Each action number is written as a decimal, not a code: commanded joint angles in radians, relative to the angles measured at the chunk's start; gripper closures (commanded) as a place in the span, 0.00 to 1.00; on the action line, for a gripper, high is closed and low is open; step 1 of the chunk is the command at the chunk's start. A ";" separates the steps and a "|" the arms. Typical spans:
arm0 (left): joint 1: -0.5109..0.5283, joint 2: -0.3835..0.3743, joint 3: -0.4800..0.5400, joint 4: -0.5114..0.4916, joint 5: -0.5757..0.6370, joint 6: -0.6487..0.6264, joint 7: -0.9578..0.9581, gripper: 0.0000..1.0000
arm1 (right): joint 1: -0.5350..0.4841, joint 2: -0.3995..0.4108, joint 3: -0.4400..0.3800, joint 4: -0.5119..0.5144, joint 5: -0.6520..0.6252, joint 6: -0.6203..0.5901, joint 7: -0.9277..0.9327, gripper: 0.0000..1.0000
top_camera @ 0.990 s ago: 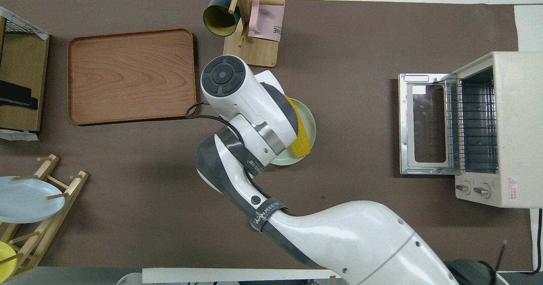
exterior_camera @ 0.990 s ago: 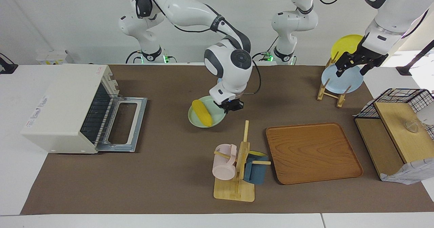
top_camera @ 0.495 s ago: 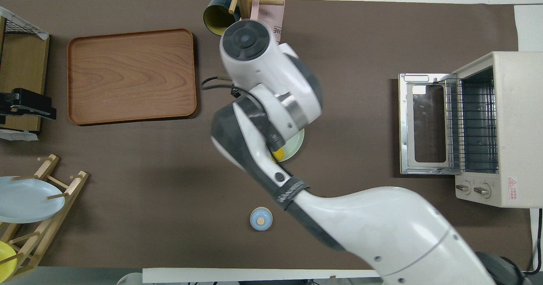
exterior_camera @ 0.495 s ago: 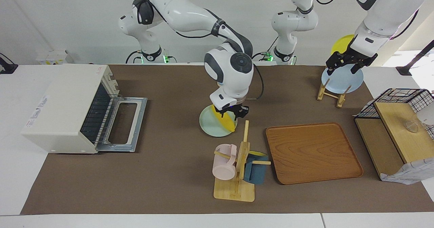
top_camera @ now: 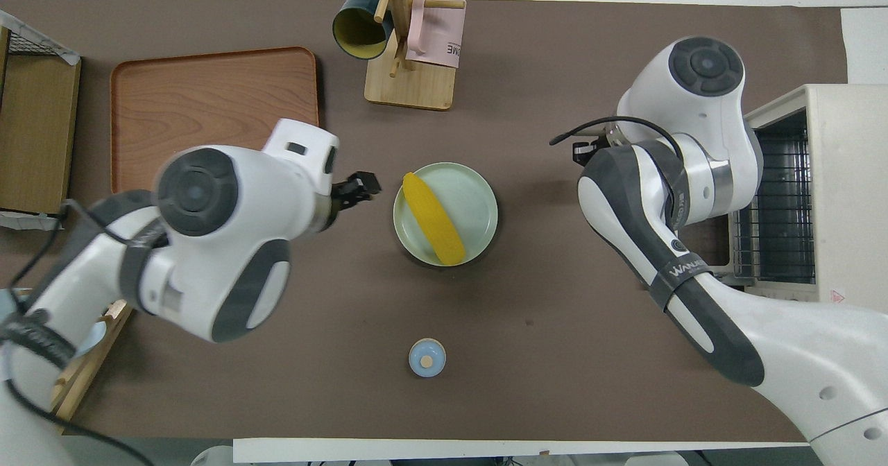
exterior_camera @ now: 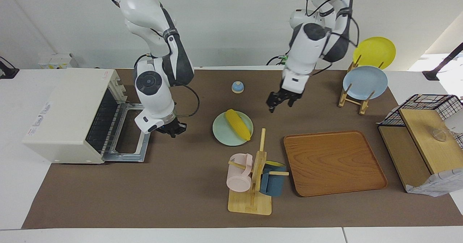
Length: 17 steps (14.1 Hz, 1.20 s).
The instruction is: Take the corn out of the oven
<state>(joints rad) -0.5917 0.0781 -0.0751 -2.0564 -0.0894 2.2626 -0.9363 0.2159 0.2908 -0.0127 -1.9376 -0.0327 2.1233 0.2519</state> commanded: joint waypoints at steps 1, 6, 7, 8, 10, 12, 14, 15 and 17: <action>-0.066 0.162 0.025 0.139 0.004 0.012 -0.073 0.00 | -0.050 -0.035 0.016 -0.093 -0.061 0.043 -0.068 1.00; -0.148 0.281 0.026 0.147 0.004 0.106 -0.088 0.19 | -0.056 -0.033 0.016 -0.136 -0.219 0.044 -0.068 1.00; -0.161 0.285 0.026 0.153 0.005 0.104 -0.117 0.74 | -0.064 -0.033 0.017 -0.135 -0.237 0.040 -0.069 1.00; -0.161 0.287 0.026 0.153 0.004 0.106 -0.125 0.94 | -0.067 -0.033 0.017 -0.135 -0.258 0.040 -0.072 1.00; -0.148 0.288 0.037 0.206 0.004 0.015 -0.127 1.00 | -0.067 -0.033 0.017 -0.116 -0.321 -0.006 -0.077 1.00; -0.137 0.282 0.133 0.286 0.083 -0.145 -0.104 1.00 | -0.069 -0.035 0.017 -0.074 -0.331 -0.075 -0.120 1.00; -0.015 0.266 0.190 0.259 0.146 -0.150 0.114 1.00 | -0.087 -0.051 0.017 -0.002 -0.331 -0.173 -0.202 1.00; 0.100 0.275 0.189 0.254 0.148 -0.123 0.299 1.00 | -0.116 -0.074 0.017 0.017 -0.331 -0.209 -0.270 1.00; 0.255 0.333 0.189 0.252 0.151 -0.013 0.570 1.00 | -0.186 -0.148 0.019 0.026 -0.329 -0.256 -0.402 0.99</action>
<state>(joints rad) -0.4602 0.3624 0.1281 -1.7938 0.0545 2.1654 -0.5882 0.1395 0.2140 0.0197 -1.9174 -0.3088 1.9003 0.0003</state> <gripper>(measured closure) 0.471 0.991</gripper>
